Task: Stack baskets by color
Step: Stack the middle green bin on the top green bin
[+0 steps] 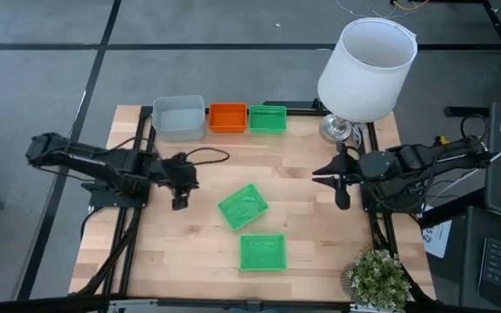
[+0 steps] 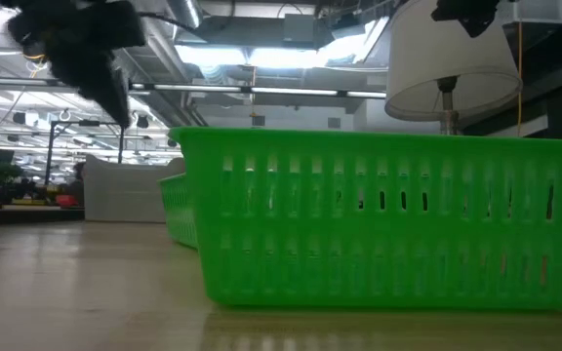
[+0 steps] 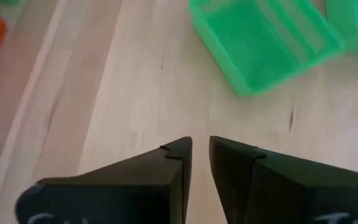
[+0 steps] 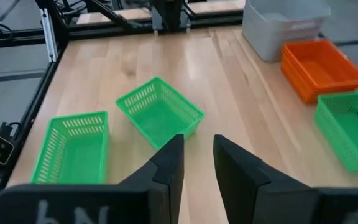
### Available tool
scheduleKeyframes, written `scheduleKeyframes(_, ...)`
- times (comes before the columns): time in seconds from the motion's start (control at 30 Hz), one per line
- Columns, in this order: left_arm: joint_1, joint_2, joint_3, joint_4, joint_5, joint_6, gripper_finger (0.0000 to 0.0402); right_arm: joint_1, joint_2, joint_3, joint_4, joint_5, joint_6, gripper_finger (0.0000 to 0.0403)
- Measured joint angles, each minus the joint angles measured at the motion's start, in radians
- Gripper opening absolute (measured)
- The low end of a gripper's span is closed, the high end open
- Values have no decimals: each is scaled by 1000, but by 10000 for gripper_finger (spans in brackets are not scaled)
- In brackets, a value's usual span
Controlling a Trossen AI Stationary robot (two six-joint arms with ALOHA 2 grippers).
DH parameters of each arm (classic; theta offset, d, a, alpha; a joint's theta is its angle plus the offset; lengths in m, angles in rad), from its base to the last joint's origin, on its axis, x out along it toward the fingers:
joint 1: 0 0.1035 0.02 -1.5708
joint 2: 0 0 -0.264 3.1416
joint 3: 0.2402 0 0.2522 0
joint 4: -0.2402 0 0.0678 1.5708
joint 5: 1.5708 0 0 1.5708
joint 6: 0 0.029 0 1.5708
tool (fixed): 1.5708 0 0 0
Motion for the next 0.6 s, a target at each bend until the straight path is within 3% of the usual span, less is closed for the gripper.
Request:
scheduleKeyframes(0.13, 21, -147, -196, 256, -1, 122, 50, 0, 9, 0, 20, 0, -16, 87)
scheduleKeyframes(0.27, 59, -324, -352, 368, 12, 117, 49, 0, 16, 0, 37, 0, -19, 87)
scheduleKeyframes(0.6, 76, -687, -534, 516, 9, 156, 40, 0, 36, 0, 51, 0, -18, 87)
